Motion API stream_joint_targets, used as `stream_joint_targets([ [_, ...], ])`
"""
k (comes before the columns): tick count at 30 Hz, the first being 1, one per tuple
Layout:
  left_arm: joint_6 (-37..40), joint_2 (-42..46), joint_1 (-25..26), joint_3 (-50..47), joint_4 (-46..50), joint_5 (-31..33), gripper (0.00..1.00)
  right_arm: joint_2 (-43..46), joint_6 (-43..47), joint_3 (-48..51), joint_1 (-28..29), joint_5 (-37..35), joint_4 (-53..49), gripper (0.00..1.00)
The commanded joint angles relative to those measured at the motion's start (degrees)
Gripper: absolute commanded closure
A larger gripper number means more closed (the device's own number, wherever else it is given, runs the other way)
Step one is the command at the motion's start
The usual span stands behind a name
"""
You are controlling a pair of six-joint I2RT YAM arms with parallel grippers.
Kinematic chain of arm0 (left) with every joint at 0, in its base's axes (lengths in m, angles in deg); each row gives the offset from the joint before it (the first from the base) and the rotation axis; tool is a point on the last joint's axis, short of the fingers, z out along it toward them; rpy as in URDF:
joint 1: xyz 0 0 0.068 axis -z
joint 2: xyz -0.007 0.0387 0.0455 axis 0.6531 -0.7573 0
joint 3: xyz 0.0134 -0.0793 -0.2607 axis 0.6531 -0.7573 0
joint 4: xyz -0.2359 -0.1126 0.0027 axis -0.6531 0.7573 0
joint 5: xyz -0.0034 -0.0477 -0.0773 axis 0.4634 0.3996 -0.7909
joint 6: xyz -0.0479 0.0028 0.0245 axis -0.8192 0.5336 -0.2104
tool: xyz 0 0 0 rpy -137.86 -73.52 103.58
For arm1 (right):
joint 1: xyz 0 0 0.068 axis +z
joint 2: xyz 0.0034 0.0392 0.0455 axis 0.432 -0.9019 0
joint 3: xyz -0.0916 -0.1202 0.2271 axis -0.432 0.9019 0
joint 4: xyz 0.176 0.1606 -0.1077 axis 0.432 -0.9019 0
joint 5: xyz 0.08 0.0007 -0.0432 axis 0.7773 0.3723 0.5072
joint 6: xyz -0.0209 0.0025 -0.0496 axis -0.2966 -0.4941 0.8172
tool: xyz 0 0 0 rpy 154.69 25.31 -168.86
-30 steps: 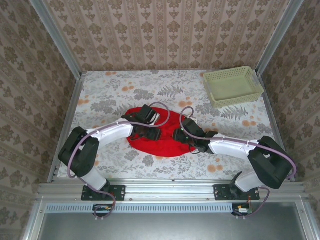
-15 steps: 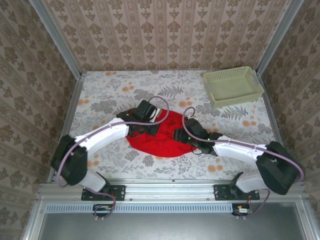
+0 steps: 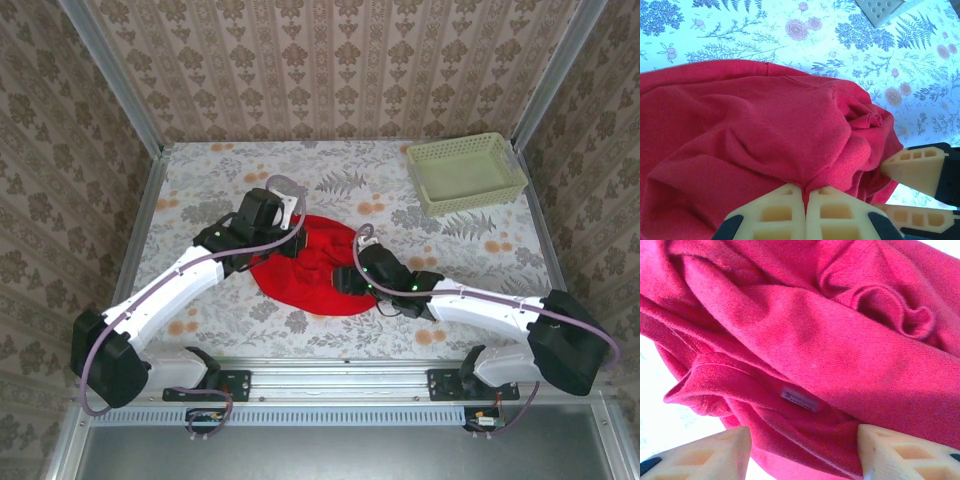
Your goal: Fold the inside-out t-shirt
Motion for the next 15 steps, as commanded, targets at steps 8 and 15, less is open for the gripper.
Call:
stream_joint_targets([
  [8,-0.9,0.9,-0.7,-2.2,-1.0,-2.7,1.0,-8.1,-4.0,-7.3,-3.6,5.4,0.4,0.39],
  [15,-0.9,2.1,-0.9,-3.6,-2.9,-5.6,1.0,-15.1,0.5,-15.5,-5.6,3.7,-5.0,0.45],
])
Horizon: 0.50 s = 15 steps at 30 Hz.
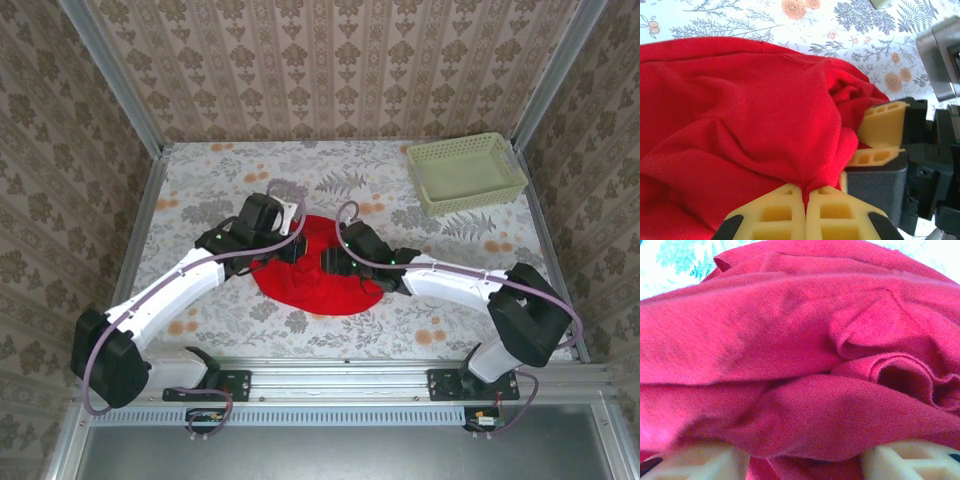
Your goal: Fold the inside-out t-shirt
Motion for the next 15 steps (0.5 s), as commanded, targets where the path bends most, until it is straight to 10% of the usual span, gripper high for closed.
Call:
stream_joint_targets([
  [1,-0.5,2.2,-0.5,-0.8,-2.4,-2.7,1.0,-2.5,2.5,-3.7,-1.8,0.9,-2.5,0.46],
  [7,-1.8,3.3,-2.4,-1.2,-2.5,-1.6,0.97,-3.9,4.8,-5.4,-2.1,4.5,-2.2,0.56],
  [15,-3.0,2.5,-8.9,1.7,-0.4,-2.3,0.97,4.0,5.5,-2.0,-0.4,0.3,-4.1,1.0],
])
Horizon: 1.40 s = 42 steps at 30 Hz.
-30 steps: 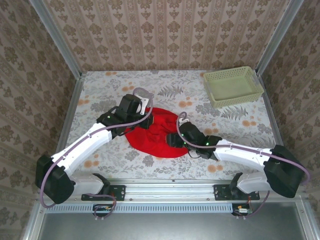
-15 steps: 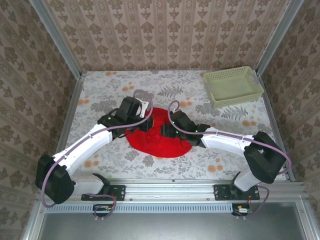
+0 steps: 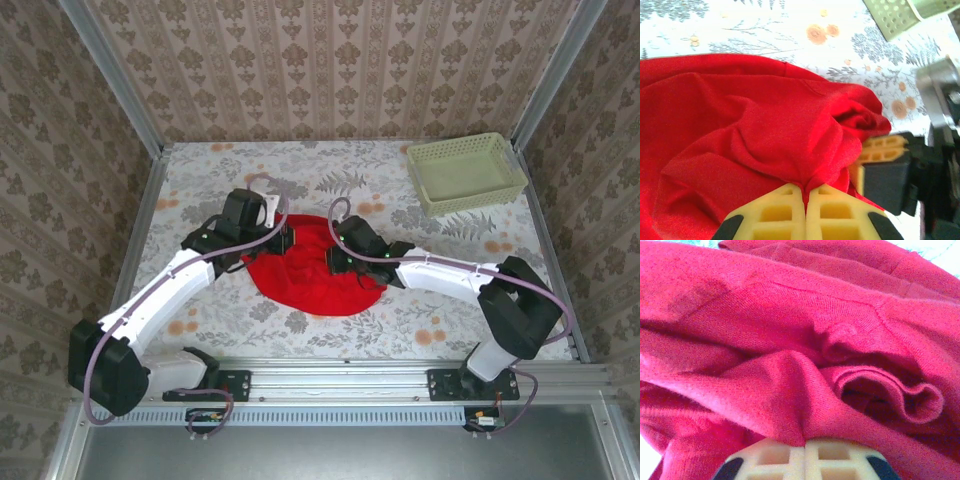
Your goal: Fold the inside-out t-shirt
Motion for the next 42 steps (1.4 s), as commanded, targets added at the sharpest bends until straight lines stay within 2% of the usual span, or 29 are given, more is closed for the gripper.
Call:
stream_joint_targets([
  [1,-0.8,-0.2,-2.6,4.1,1.8,-1.2,0.97,7.6,1.9,-0.6,0.1,-3.7,-3.7,1.0],
  [8,2.3,-1.5,-4.1,21.9,10.5,-0.1,0.96,20.7,7.5,-8.6,-0.3,-9.7,-11.1,1.0],
  [11,1.3,1.2,-4.2,25.4,8.7,-2.0,0.91,27.2,8.1,-9.0,-1.2,-9.8,-10.7,1.0],
  [14,-1.1,3.4,-3.7,22.9,3.1,-6.5,0.85,30.9,7.6,-7.1,-2.2,-7.8,-9.0,1.0],
  [17,-1.6,0.6,-3.2,19.0,2.6,-6.1,0.81,29.5,5.2,-3.4,-4.3,-6.0,-8.2,1.0],
  [22,-0.3,-12.5,-4.3,17.4,10.8,-2.3,0.78,21.3,-0.7,2.6,-9.4,-0.7,-5.9,1.0],
  [25,-0.1,-15.7,-3.7,16.4,13.0,2.4,0.64,15.9,-1.3,2.7,-11.9,1.1,-5.8,1.0],
  [29,2.6,-11.3,2.2,10.9,8.4,6.1,0.45,13.1,-1.2,1.6,-13.6,2.9,-5.4,1.0],
  [33,4.8,-6.6,10.0,3.5,2.4,7.8,0.3,13.7,-0.5,1.2,-13.8,2.6,-5.6,1.0],
  [36,6.0,-6.4,14.5,-0.5,-0.7,8.9,0.22,14.5,-0.4,2.0,-14.1,1.7,-5.9,1.0],
  [42,6.4,-16.0,16.0,-1.1,-0.7,13.0,0.2,17.8,-1.0,3.3,-14.6,1.8,-5.9,1.0],
])
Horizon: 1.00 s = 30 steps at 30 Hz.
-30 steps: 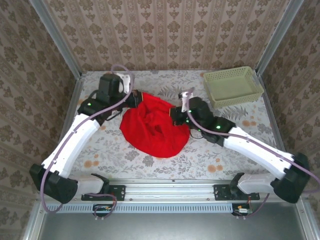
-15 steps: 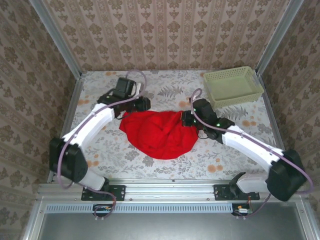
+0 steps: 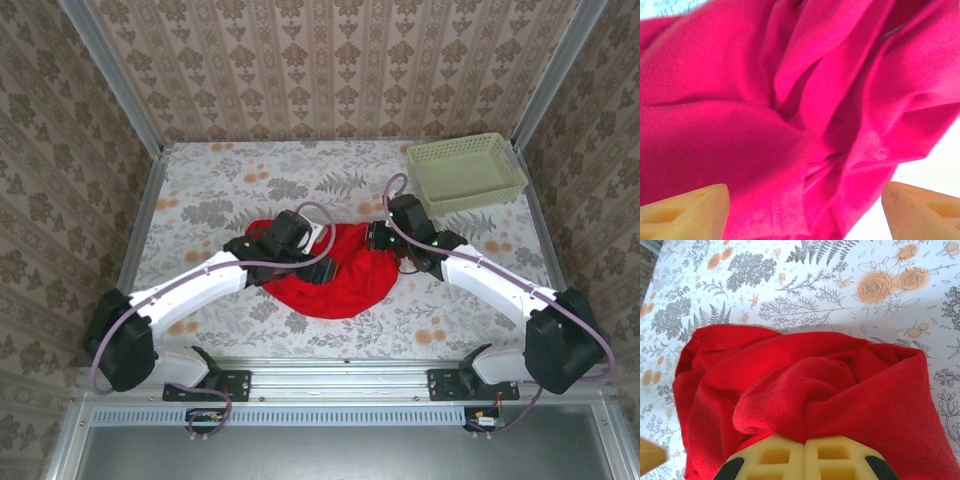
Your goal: Fold the inside-out t-shirt
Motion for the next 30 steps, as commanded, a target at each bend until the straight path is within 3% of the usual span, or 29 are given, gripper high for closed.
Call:
stream_joint_targets([
  [1,1.9,-7.5,0.1,-0.2,-0.9,4.4,0.2,4.0,-0.6,0.5,-0.4,0.0,0.3,1.0],
  [4,2.1,-11.8,0.4,0.7,-1.6,3.7,0.23,6.0,-0.4,0.6,-0.5,-0.4,-0.6,1.0],
  [5,1.7,-13.0,0.4,1.1,-1.6,4.2,0.29,6.5,-0.3,0.6,-0.5,-0.6,-0.9,1.0],
  [10,0.5,-14.3,0.3,3.6,1.1,8.5,0.77,8.1,0.6,0.6,-1.6,-3.2,-2.6,1.0],
  [13,-0.5,-11.3,0.7,5.5,3.6,8.7,0.95,8.8,1.2,-0.5,-3.9,-3.4,-4.4,1.0],
  [18,-2.6,-0.8,7.2,11.9,6.3,6.4,1.0,10.8,4.9,-7.2,-5.6,-3.5,-9.3,1.0],
  [21,-3.6,6.0,11.5,12.7,1.9,5.8,1.0,9.8,6.8,-12.2,-5.7,-2.1,-11.8,1.0],
  [23,-5.4,10.0,11.2,9.5,-2.9,4.5,1.0,7.7,7.3,-14.5,-5.6,-1.1,-11.6,1.0],
  [26,-9.0,13.3,6.7,4.2,-5.6,4.8,0.99,1.1,7.5,-17.2,-5.7,0.8,-10.4,1.0],
  [30,-14.7,13.1,-4.9,-2.5,-5.6,-2.8,0.97,-11.5,7.0,-20.9,-5.1,5.3,-7.5,1.0],
])
